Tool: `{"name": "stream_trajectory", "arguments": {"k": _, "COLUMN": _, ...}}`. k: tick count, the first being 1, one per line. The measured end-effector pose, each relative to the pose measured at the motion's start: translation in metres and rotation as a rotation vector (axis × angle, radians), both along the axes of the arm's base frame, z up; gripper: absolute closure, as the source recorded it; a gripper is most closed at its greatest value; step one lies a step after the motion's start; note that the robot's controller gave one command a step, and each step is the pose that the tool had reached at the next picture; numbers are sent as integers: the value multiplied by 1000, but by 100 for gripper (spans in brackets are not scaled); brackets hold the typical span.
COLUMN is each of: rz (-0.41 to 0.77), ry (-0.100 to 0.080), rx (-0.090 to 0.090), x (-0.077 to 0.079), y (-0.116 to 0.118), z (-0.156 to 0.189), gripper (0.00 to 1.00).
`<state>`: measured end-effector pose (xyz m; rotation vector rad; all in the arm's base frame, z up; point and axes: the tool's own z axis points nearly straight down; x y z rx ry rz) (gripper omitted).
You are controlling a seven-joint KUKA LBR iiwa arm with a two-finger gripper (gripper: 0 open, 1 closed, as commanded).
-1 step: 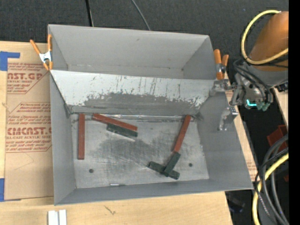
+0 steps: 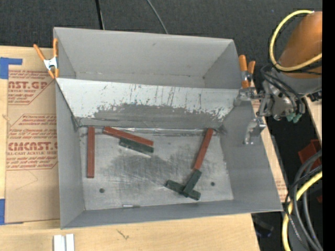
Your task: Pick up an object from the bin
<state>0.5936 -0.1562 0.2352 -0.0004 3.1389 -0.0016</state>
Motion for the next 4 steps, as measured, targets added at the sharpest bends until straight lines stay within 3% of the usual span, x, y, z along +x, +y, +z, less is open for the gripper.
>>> {"name": "stream_trajectory", "arguments": {"k": 1, "rz": 64, "ry": -3, "rx": -1, "x": -4, "y": 14, "z": -79, "gripper": 0}}
{"name": "stream_trajectory", "arguments": {"k": 2, "rz": 195, "ry": -18, "rx": -3, "x": -26, "y": 36, "z": -157, "gripper": 100}}
{"name": "stream_trajectory", "arguments": {"k": 3, "rz": 197, "ry": 5, "rx": 2, "x": -33, "y": 36, "z": -163, "gripper": 0}}
{"name": "stream_trajectory", "arguments": {"k": 4, "rz": 197, "ry": 5, "rx": 2, "x": -33, "y": 36, "z": -163, "gripper": 0}}
